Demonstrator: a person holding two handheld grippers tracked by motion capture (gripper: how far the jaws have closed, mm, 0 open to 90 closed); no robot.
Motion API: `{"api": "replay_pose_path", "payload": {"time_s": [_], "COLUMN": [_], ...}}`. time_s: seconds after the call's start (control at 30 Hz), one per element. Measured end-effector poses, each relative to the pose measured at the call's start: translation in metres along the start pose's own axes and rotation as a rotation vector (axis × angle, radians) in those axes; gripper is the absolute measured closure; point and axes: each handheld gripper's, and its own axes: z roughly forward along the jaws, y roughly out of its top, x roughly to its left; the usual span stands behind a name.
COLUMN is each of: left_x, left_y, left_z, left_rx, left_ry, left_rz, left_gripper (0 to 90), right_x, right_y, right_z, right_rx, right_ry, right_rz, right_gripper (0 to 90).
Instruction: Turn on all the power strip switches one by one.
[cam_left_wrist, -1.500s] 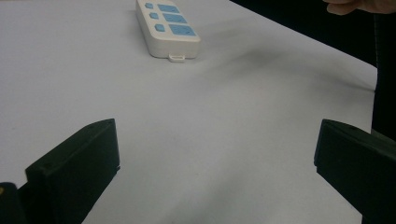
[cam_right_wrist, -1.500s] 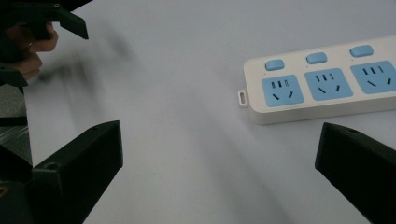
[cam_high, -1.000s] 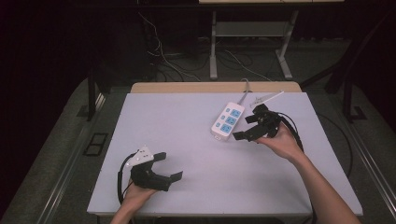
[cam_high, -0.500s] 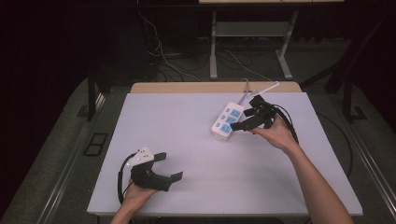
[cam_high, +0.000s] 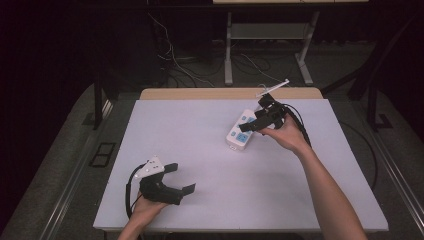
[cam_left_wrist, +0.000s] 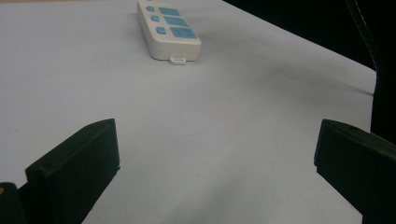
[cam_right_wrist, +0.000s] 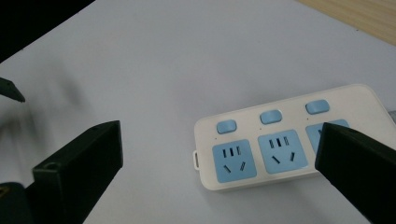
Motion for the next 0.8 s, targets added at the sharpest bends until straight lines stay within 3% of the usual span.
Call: {"api": "replay_pose_path", "payload": {"time_s": [0.17, 0.23, 0.27, 0.3, 0.43, 0.5, 0.6, 0.8], "left_x": [0.000, 0.000, 0.000, 0.000, 0.000, 0.000, 0.000, 0.000], "left_y": [0.000, 0.000, 0.000, 0.000, 0.000, 0.000, 0.000, 0.000], "left_z": [0.000, -0.001, -0.001, -0.001, -0.001, -0.001, -0.001, -0.001], "left_rx": [-0.002, -0.003, -0.003, -0.003, -0.004, -0.004, -0.004, -0.008], "left_ry": [-0.001, -0.001, -0.001, -0.002, -0.002, -0.003, -0.003, -0.002], "left_rz": [-0.001, 0.000, -0.001, -0.001, 0.000, 0.000, 0.000, -0.003], "left_gripper": [0.0, 0.0, 0.0, 0.0, 0.0, 0.0, 0.0, 0.0], "right_x": [0.000, 0.000, -0.001, -0.002, -0.002, -0.003, -0.005, -0.007], "right_y": [0.006, 0.007, 0.007, 0.008, 0.007, 0.007, 0.007, 0.006], "right_z": [0.008, 0.009, 0.010, 0.013, 0.017, 0.019, 0.024, 0.029], "right_rx": [0.008, 0.010, 0.009, 0.021, 0.023, 0.024, 0.027, 0.020], "right_ry": [-0.027, -0.008, -0.003, -0.005, -0.041, -0.048, -0.048, -0.020], "right_rz": [-0.008, -0.003, 0.001, -0.002, -0.017, -0.013, -0.014, -0.006], "right_gripper": [3.5, 22.0, 24.5, 32.9, 43.1, 53.6, 66.8, 81.5]}}
